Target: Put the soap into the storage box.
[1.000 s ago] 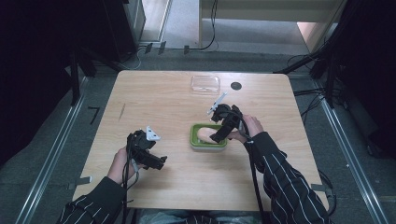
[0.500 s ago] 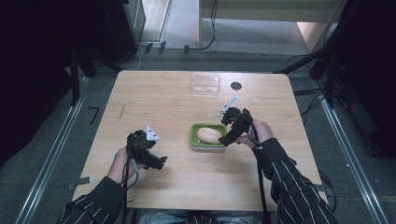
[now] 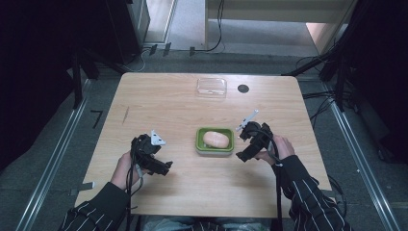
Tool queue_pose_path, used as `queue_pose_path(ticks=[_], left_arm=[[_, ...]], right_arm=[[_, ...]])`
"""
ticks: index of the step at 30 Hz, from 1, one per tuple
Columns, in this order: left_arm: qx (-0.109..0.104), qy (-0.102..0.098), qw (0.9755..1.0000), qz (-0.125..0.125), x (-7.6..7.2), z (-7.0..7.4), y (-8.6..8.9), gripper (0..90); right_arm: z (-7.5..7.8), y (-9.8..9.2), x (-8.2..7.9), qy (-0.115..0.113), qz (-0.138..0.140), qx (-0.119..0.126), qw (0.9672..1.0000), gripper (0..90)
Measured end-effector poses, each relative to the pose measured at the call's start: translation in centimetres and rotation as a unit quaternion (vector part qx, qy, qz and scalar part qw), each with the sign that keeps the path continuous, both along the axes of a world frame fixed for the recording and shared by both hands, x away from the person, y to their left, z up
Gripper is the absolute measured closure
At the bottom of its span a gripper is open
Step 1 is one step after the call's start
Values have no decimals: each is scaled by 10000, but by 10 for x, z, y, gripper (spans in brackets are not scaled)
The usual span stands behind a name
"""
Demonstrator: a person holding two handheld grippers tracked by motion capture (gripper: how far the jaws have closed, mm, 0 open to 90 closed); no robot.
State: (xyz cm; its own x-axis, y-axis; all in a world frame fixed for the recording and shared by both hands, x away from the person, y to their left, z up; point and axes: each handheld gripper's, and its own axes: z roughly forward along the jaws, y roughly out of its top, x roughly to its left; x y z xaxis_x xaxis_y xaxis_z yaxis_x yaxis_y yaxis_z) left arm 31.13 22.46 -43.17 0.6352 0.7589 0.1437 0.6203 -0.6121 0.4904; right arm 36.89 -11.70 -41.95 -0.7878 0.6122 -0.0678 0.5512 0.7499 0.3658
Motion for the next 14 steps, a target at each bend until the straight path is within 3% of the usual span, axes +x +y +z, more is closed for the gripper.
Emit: queue_pose_path(ticks=[9, 14], left_arm=[[7, 2, 10000, -18, 1, -1, -2, 1], [18, 17, 10000, -39, 1, -1, -4, 1]], right_arm=[[-18, -16, -20, 172, -83, -183, 9997, 50], [-19, -27, -26, 91, -172, -29, 9998, 50]])
